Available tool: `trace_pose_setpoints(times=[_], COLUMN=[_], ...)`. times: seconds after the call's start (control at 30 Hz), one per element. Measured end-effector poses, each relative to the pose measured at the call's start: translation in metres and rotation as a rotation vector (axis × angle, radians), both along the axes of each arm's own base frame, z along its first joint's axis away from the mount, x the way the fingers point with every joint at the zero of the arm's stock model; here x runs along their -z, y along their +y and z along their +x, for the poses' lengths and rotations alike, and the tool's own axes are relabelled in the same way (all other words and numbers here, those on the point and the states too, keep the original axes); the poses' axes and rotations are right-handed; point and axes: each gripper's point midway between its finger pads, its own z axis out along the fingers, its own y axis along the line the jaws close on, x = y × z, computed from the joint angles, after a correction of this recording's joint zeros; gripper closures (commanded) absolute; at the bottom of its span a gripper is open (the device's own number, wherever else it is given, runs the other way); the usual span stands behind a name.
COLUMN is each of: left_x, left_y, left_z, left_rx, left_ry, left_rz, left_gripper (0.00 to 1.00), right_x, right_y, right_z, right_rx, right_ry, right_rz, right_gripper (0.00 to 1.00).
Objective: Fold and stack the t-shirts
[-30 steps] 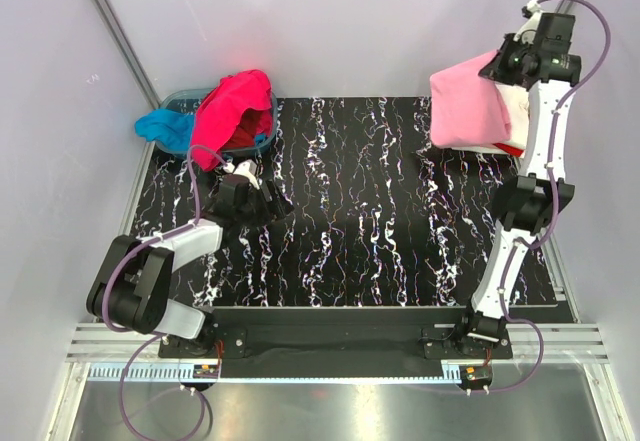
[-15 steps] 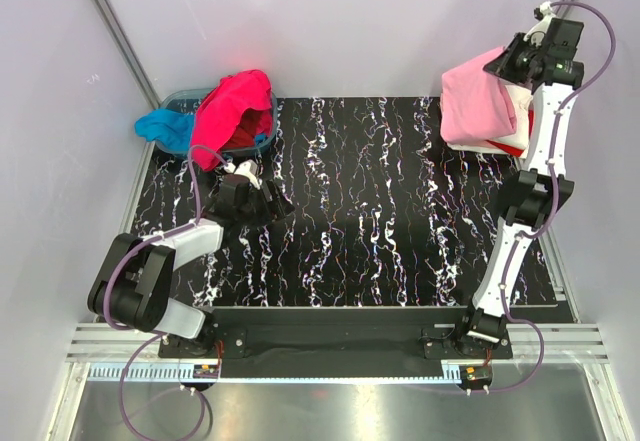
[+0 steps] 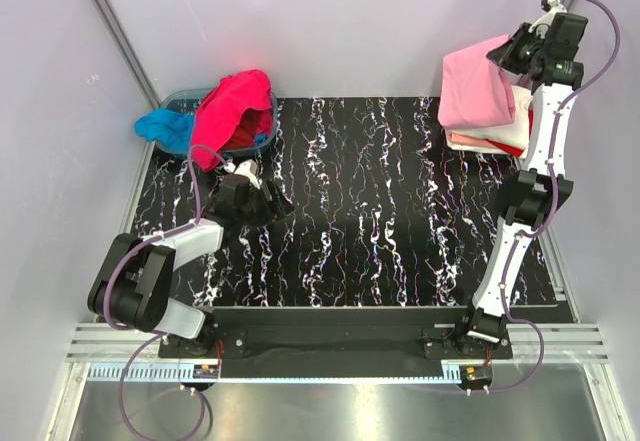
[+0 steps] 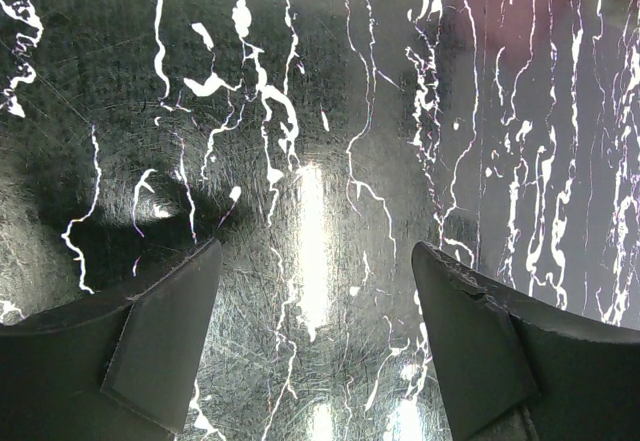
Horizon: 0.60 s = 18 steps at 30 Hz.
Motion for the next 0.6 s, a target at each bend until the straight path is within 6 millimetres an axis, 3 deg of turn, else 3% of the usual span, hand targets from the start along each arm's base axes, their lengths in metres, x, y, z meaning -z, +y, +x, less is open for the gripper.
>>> trace_pose_setpoints(times=[0.17, 0.33, 0.47, 0.6], left_x=[0.000, 0.002, 0.002, 0.002], left_y=[0.000, 0.000, 0.000, 0.000], left_z=[0.000, 0.000, 0.000, 0.000], left_rx=[0.000, 0.000, 0.000, 0.000], left_ry=[0.000, 0.006, 0.006, 0.006], left_rz=[-0.001, 0.002, 0.001, 0.001], left_gripper=[0.19, 0.19, 0.19, 0.19], right_x=[-0.004, 0.002, 0.019, 0.053], right_y=[-0.007, -0.025, -0.046, -0.070], right_z=[0.001, 0.004, 0.011, 0.021], right_rx=[0.013, 0.040, 0.057, 0.086], right_ry=[-0.015, -0.023, -0.015, 0.007], right_rz=[0.004, 0.003, 0.021, 0.039], right_gripper=[1.00, 1.00, 1.00, 1.00])
